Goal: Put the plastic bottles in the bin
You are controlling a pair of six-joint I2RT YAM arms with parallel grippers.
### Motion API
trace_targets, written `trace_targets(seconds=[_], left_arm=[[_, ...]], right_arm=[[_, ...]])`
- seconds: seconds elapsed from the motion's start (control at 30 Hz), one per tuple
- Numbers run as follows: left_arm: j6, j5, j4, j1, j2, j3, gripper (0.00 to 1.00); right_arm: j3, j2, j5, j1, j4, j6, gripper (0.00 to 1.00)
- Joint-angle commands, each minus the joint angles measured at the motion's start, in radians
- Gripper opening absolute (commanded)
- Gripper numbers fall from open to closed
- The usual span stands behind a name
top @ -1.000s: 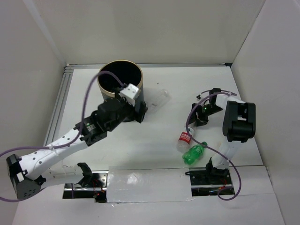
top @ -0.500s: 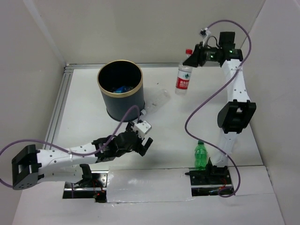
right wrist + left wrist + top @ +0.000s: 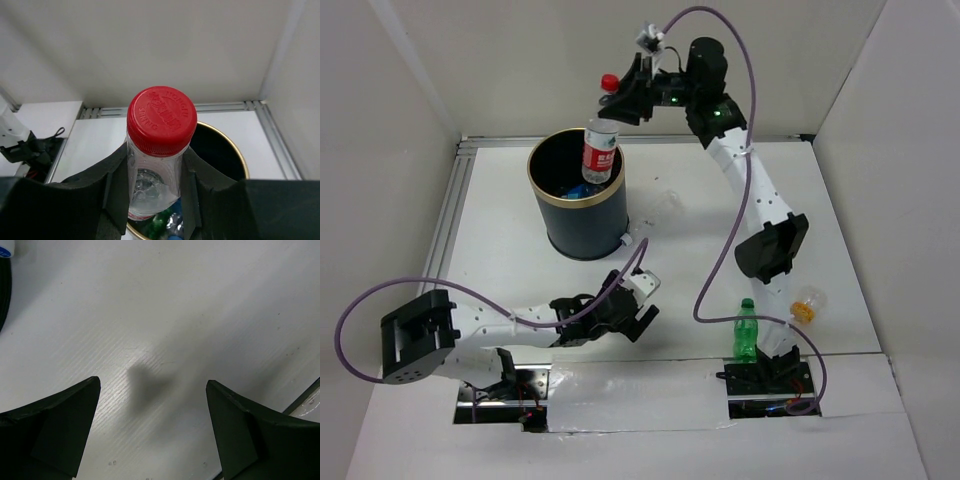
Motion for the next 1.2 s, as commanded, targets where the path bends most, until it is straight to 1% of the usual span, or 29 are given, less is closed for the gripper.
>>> trace_targets(seconds=[0.0, 0.03, 0.07, 0.1, 0.13, 0.17, 0.23, 0.3, 0.33, 0.37, 0.4, 0.43, 0.47, 0.5, 0.53, 0.57, 0.6, 0.63, 0.67, 0.7, 0.73, 0.77, 0.8, 0.93, 1.0, 1.07, 1.1, 1.13, 1.17], left_arm=[[0.034, -0.022, 0.079, -0.007, 0.032, 0.062, 1.00], [0.045, -0.022, 0.091, -0.007, 0.051, 0.062, 1.00], [0.059, -0.031, 0.113, -0.007, 0.065, 0.088, 1.00], [0.089, -0.071, 0.123, -0.007, 0.082, 0.103, 1.00], [0.108, -0.093, 0.124, 0.002, 0.131, 0.147, 1.00], [0.126, -0.107, 0.136, 0.015, 0.162, 0.178, 1.00], [0.170, -0.117, 0.136, 0.053, 0.229, 0.249, 1.00], [0.209, -0.142, 0.136, 0.111, 0.334, 0.362, 1.00], [0.252, -0.156, 0.136, 0.131, 0.369, 0.399, 1.00], [0.273, -0.156, 0.136, 0.166, 0.406, 0.483, 1.00], [0.295, -0.169, 0.136, 0.183, 0.479, 0.523, 1.00], [0.324, -0.179, 0.124, 0.199, 0.515, 0.563, 1.00], [0.333, -0.179, 0.107, 0.214, 0.547, 0.601, 1.00], [0.342, -0.191, 0.107, 0.244, 0.576, 0.667, 1.00], [0.353, -0.191, 0.107, 0.261, 0.629, 0.697, 1.00], [0.368, -0.191, 0.084, 0.275, 0.660, 0.732, 1.00], [0.381, -0.218, 0.084, 0.298, 0.694, 0.797, 1.00], [0.396, -0.244, 0.069, 0.311, 0.729, 0.835, 1.00], [0.396, -0.254, 0.046, 0.324, 0.803, 0.876, 1.00], [0.396, -0.245, -0.012, 0.353, 0.835, 0.946, 1.00], [0.396, -0.225, -0.022, 0.367, 0.861, 0.967, 1.00], [0.396, -0.210, -0.022, 0.380, 0.880, 0.967, 1.00], [0.379, -0.190, -0.036, 0.401, 0.889, 0.976, 1.00], [0.358, -0.101, -0.076, 0.423, 0.926, 0.965, 0.93], [0.340, -0.091, -0.087, 0.432, 0.926, 0.965, 0.77], [0.321, -0.062, -0.120, 0.432, 0.926, 0.965, 0.53], [0.321, -0.062, -0.111, 0.423, 0.900, 0.965, 0.15], [0.321, -0.062, -0.111, 0.414, 0.900, 0.965, 0.15], [0.321, -0.053, -0.100, 0.404, 0.850, 0.955, 0.12]], right_arm=[[-0.036, 0.006, 0.056, 0.034, 0.085, 0.012, 0.00], [-0.045, 0.006, 0.071, 0.057, 0.065, 0.000, 0.05], [-0.057, 0.015, 0.084, 0.067, 0.015, -0.017, 0.19], [-0.057, 0.015, 0.110, 0.067, -0.018, -0.053, 0.73], [-0.045, 0.015, 0.128, 0.067, -0.048, -0.066, 0.95], [-0.045, 0.015, 0.145, 0.067, -0.093, -0.080, 1.00], [-0.045, -0.009, 0.179, 0.029, -0.102, -0.094, 1.00], [-0.080, -0.063, 0.219, -0.054, -0.113, -0.081, 1.00], [-0.129, -0.083, 0.260, -0.088, -0.125, -0.081, 1.00], [-0.167, -0.103, 0.277, -0.164, -0.138, -0.081, 1.00], [-0.212, -0.149, 0.277, -0.204, -0.179, -0.092, 1.00], [-0.258, -0.173, 0.292, -0.247, -0.202, -0.130, 1.00], [-0.369, -0.198, 0.293, -0.336, -0.216, -0.130, 1.00], [-0.431, -0.247, 0.276, -0.382, -0.240, -0.149, 0.98], [-0.491, -0.273, 0.242, -0.430, -0.254, -0.167, 0.86], [-0.615, -0.299, 0.190, -0.479, -0.266, -0.207, 0.80], [-0.677, -0.346, 0.168, -0.557, -0.303, -0.227, 0.76], [-0.738, -0.373, 0.147, -0.594, -0.323, -0.280, 0.75], [-0.854, -0.397, 0.119, -0.631, -0.342, -0.303, 0.75], [-0.911, -0.420, 0.109, -0.683, -0.358, -0.325, 0.76], [-0.963, -0.474, 0.095, -0.711, -0.383, -0.346, 0.78], [-1.014, -0.500, 0.075, -0.735, -0.383, -0.375, 0.80], [-1.104, -0.526, 0.075, -0.772, -0.383, -0.385, 0.80], [-1.241, -0.635, 0.027, -0.829, -0.424, -0.420, 0.85], [-1.283, -0.646, 0.018, -0.838, -0.444, -0.445, 0.85], [-1.303, -0.674, 0.007, -0.838, -0.478, -0.506, 0.83], [-1.332, -0.699, 0.027, -0.838, -0.490, -0.543, 0.75], [-1.332, -0.710, 0.027, -0.838, -0.500, -0.543, 0.69], [-1.332, -0.710, 0.044, -0.838, -0.500, -0.576, 0.65]])
